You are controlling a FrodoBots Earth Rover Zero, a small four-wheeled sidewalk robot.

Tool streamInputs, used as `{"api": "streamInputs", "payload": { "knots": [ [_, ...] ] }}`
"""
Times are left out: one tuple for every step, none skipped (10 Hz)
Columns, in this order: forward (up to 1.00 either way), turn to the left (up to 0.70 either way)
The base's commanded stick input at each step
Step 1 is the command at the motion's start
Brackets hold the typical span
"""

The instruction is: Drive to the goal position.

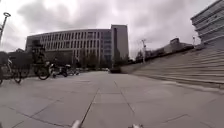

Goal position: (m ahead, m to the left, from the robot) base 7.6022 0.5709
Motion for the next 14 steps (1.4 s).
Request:
{"api": "streamInputs", "payload": {
  "knots": [
    [0.7,0.0],
    [0.7,0.0],
    [0.7,0.0],
    [0.7,0.0],
    [0.7,0.0],
    [0.7,0.0],
    [0.7,0.0],
    [0.7,0.0],
    [0.7,0.0],
    [0.7,0.0],
    [0.7,0.0],
    [0.7,0.0],
    [0.7,0.0],
    [0.7,0.0]
  ]
}}
